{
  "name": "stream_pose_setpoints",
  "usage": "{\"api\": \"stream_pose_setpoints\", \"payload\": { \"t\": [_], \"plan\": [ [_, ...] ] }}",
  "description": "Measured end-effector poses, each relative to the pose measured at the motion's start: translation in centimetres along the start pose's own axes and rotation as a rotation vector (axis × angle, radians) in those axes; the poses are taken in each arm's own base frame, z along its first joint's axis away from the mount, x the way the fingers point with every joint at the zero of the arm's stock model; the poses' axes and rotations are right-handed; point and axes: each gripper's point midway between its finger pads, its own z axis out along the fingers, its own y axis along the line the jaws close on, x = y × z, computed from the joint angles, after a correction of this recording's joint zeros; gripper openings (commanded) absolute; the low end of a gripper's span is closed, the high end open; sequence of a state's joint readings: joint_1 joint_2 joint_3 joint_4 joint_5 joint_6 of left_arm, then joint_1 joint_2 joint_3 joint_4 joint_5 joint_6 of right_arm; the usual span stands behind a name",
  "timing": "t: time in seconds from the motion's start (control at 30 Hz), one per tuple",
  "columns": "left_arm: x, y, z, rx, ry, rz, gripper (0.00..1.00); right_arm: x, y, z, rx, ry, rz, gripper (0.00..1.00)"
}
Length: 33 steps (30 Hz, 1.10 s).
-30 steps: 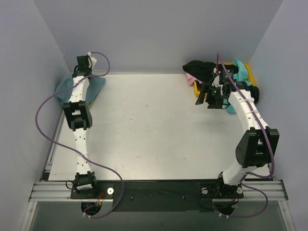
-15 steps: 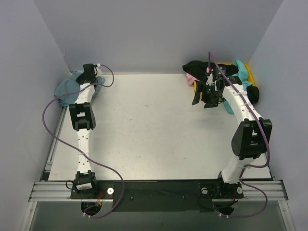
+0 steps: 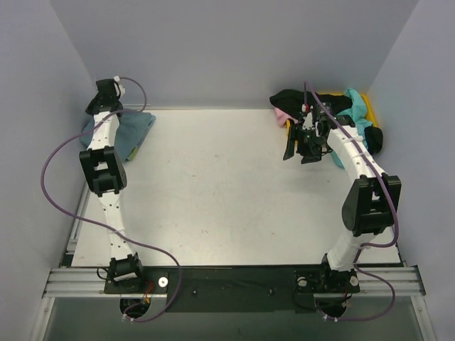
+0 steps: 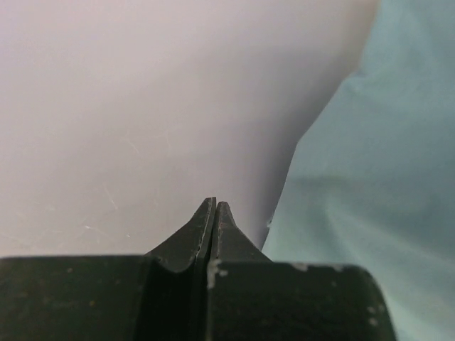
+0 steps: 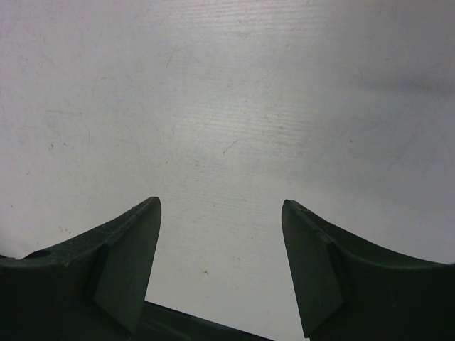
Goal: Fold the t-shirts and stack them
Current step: Put the neatly folded tshirt into the corner of the board with the left arm
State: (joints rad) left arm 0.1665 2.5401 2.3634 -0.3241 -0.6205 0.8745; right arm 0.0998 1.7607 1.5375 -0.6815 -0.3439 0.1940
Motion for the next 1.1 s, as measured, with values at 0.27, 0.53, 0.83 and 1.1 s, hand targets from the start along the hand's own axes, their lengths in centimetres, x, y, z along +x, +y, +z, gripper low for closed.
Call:
{"api": "stream_pose_setpoints", "payload": {
  "t": [0.27, 0.53, 0.83, 1.1],
  "plan": [
    [5.5, -3.4, 1.2, 0.100, 0.181, 0.128, 0.00, 1.2, -0.4, 0.5, 0.005, 0.029, -0.008, 0.64],
    [8.1, -6.8, 1.2, 0.185, 0.266, 0.243, 0.15, 1.4, -0.4, 0.4, 0.000, 0.023, -0.015, 0.64],
    [3.7, -4.8, -1.8, 0.192, 0.141, 0.079, 0.40, 1.5, -0.3, 0.8, -0.009, 0.019, -0.016, 0.64],
    [-6.6, -2.9, -11.1, 0.289, -0.169, -0.059, 0.53, 3.7, -1.0, 1.9, 0.000, 0.071, -0.004, 0.64]
  ]
}}
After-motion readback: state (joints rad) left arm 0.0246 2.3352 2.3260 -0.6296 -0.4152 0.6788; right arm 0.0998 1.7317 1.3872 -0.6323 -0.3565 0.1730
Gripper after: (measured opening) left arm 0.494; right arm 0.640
